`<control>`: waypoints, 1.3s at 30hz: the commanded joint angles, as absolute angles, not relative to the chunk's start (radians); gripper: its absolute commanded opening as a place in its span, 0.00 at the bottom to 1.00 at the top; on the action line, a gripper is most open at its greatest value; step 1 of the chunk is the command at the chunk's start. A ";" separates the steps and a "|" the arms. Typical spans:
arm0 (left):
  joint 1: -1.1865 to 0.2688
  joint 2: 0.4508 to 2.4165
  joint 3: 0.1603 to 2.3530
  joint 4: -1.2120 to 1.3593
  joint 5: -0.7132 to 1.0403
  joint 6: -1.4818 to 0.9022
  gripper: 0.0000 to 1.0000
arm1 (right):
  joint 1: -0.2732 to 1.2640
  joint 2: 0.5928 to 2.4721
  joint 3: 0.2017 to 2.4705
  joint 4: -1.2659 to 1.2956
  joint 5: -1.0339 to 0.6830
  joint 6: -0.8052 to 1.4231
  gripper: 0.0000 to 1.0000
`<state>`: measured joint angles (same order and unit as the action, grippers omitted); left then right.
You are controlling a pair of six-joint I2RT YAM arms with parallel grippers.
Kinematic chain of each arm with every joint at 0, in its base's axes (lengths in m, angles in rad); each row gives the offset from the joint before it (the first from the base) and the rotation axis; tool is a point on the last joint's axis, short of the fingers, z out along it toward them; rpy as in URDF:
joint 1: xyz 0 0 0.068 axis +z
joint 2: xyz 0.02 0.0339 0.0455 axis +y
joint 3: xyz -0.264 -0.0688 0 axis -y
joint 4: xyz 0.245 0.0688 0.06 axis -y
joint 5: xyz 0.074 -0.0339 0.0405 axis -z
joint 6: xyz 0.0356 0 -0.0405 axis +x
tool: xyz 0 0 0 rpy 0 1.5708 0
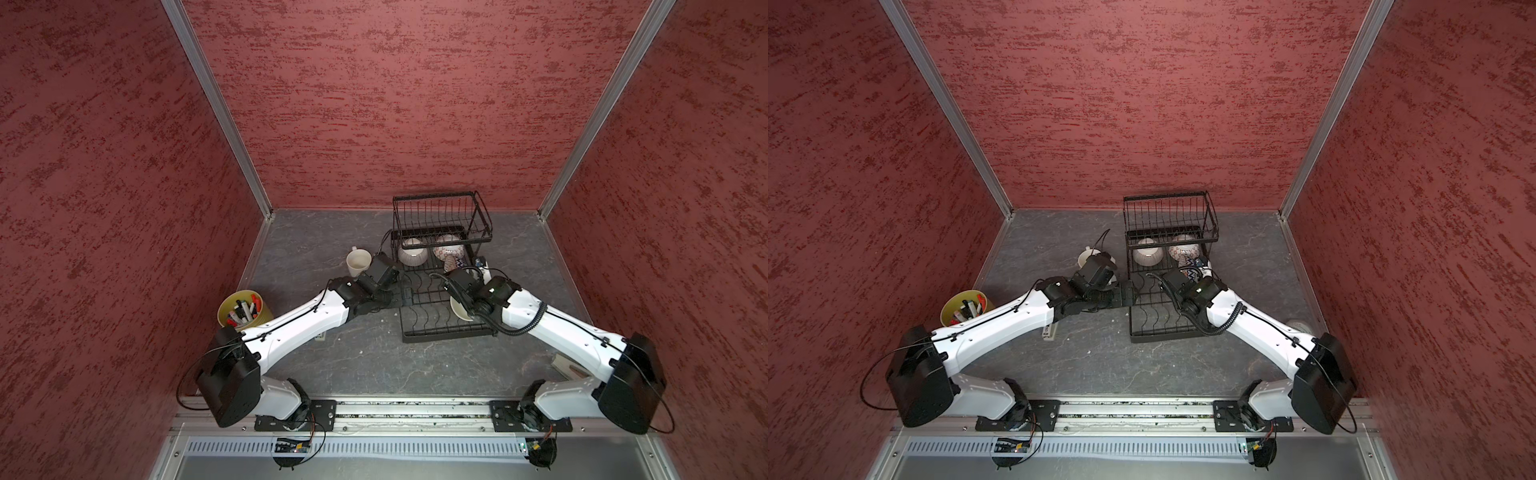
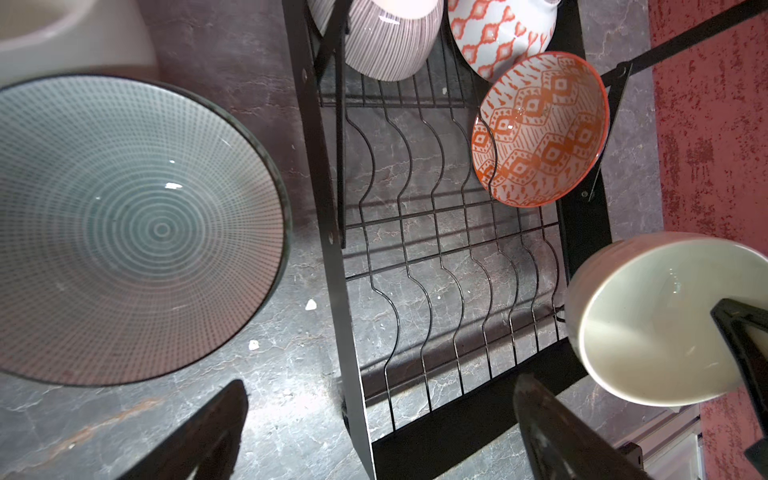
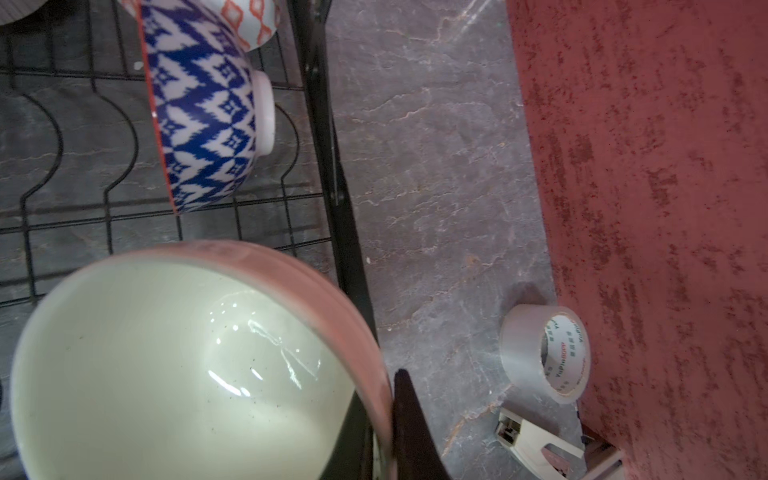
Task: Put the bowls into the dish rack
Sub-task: 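Close the right gripper on the cream bowl while the left gripper releases and withdraws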
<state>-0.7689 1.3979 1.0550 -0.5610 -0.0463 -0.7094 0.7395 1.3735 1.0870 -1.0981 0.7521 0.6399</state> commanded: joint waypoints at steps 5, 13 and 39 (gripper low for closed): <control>-0.753 1.386 1.041 -0.565 -0.051 -0.693 1.00 | 0.725 1.434 1.153 -1.197 0.982 0.720 0.00; -0.738 1.398 1.032 -0.560 -0.030 -0.689 0.99 | 0.726 1.488 1.115 -1.141 1.044 0.689 0.00; -0.717 1.369 0.978 -0.545 -0.029 -0.693 1.00 | 0.781 1.685 1.136 -1.240 1.141 0.803 0.00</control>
